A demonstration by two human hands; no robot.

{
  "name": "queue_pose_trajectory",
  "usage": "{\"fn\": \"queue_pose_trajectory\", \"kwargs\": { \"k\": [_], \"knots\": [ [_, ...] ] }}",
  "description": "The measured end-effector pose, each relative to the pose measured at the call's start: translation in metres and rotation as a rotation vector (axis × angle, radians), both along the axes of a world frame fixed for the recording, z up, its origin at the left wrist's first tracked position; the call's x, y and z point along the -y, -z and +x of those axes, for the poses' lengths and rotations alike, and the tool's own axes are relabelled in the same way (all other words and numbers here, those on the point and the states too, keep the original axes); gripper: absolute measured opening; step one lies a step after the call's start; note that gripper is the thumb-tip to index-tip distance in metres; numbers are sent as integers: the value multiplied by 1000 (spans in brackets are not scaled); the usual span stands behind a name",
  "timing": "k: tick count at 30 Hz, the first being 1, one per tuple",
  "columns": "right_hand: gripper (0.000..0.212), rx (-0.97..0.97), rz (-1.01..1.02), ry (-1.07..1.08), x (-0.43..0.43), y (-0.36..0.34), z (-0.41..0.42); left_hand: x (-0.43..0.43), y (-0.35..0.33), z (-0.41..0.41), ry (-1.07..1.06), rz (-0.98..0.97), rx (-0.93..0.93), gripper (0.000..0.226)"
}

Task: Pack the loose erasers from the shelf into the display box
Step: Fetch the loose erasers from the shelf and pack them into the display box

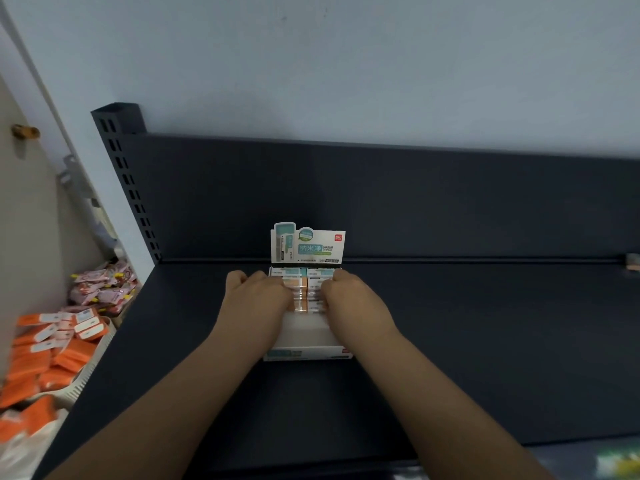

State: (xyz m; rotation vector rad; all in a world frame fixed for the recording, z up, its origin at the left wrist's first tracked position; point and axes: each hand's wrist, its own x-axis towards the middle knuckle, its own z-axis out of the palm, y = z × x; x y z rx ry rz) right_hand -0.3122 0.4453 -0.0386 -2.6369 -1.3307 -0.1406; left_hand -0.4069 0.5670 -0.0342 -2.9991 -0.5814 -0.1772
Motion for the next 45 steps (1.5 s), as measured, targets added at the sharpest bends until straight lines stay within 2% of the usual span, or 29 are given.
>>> {"fn": "queue_pose_trajectory", "kwargs": {
  "k": [6,11,13,17,22,28,35,45],
  "knots": [
    [17,-102,30,-65,8,-7,5,-2,0,-2,14,-125,161,14],
    [14,-301,225,-60,35,-28,16,-11,-1,-6,17,-386,349,17],
    [15,-317,259,-33,48,-33,22,-13,-6,-5,18,-415,393,15],
    [17,-297,268,1,74,-35,38,-8,-22,-3,20,-451,368,16],
    [24,-292,266,-5,111,-29,59,20,-40,13,27,-478,251,31],
    [33,-273,196,-19,169,-25,91,96,-40,56,94,-371,165,44],
    [37,-242,114,-50,253,-21,144,199,-30,117,59,-364,143,49],
    [41,-156,91,9,343,-19,205,293,-12,182,79,-468,127,52]
  ]
}}
